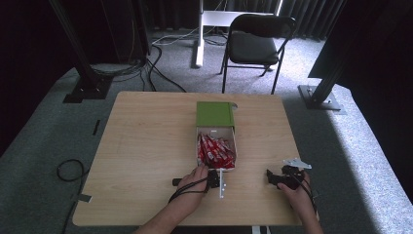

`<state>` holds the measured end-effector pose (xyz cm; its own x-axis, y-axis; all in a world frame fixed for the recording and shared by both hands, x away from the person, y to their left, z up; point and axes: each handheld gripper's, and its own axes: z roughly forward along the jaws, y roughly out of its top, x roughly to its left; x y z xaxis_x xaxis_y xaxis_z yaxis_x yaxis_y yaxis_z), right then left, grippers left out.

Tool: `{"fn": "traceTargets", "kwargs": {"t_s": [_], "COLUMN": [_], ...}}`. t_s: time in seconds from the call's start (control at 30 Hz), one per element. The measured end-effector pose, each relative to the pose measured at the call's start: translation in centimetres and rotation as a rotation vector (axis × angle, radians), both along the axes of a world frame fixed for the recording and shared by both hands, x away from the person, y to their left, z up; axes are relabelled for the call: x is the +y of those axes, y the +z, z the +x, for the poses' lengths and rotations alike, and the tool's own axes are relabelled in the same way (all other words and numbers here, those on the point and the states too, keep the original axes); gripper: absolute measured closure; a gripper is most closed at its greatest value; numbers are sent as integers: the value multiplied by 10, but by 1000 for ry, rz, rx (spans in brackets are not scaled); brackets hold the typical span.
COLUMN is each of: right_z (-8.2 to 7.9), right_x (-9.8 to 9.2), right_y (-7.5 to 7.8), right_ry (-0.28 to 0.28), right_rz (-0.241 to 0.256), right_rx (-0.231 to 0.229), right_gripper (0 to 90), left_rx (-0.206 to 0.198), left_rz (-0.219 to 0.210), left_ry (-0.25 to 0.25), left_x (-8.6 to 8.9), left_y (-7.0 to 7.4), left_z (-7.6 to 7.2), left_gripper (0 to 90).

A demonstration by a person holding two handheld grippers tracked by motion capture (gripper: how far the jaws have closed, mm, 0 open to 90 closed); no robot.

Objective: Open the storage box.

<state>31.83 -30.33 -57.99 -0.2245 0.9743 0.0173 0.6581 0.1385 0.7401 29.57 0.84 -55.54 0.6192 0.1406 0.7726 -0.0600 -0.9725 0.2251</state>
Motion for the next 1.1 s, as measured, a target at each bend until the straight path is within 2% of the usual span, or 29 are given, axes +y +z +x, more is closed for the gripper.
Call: {"fn": "traceTargets", "kwargs": {"t_s": [0.4, 0.43, 0.47, 0.5, 0.53, 0.57, 0.6, 0.63, 0.67, 0.7, 0.73, 0.77, 0.83, 0.9, 0.93, 0.97, 1.0, 1.1], "right_z": [0, 0, 0, 0, 0, 0, 0, 0, 0, 0, 0, 0, 0, 0, 0, 0, 0, 0], "right_x": [0, 0, 0, 0, 0, 0, 0, 0, 0, 0, 0, 0, 0, 0, 0, 0, 0, 0], "right_y": [0, 0, 0, 0, 0, 0, 0, 0, 0, 0, 0, 0, 0, 0, 0, 0, 0, 0], "right_ry": [0, 1, 1, 0, 0, 1, 1, 1, 1, 1, 1, 0, 1, 0, 0, 1, 1, 1], "right_rz": [0, -1, -1, 0, 0, -1, -1, 0, 0, -1, -1, 0, 0, 0, 0, -1, -1, -1], "right_rx": [1, 0, 0, 0, 0, 0, 0, 0, 0, 0, 0, 1, 0, 0, 0, 0, 0, 0], "right_gripper": [109, 109, 109, 109, 109, 109, 109, 109, 109, 109, 109, 109, 108, 109, 109, 109, 109, 109], "left_rx": [40, 67, 67, 94, 94, 115, 115, 159, 159, 190, 190, 212, 224, 259, 259, 292, 292, 350], "left_rz": [-32, -52, -52, -53, -53, -59, -59, -74, -74, -93, -93, -113, -117, -147, -147, -176, -176, -228], "left_ry": [-2, -2, -2, -8, -8, -6, -6, -17, -17, -22, -22, -19, -21, -26, -26, -23, -23, -18], "left_x": [2, 3, 3, 3, 3, 4, 4, 4, 4, 5, 5, 6, 6, 7, 7, 9, 9, 13], "left_y": [3, 6, 6, 8, 8, 9, 9, 11, 11, 13, 13, 14, 16, 19, 19, 24, 24, 36], "left_z": [-2, -1, -1, -2, -2, -1, -1, -1, -1, 0, 0, 0, -1, -1, -1, -2, -2, -7], "left_gripper": [680, 668, 649, 610, 605, 593, 554, 495, 490, 479, 450, 440, 439, 415, 414, 414, 415, 417]}}
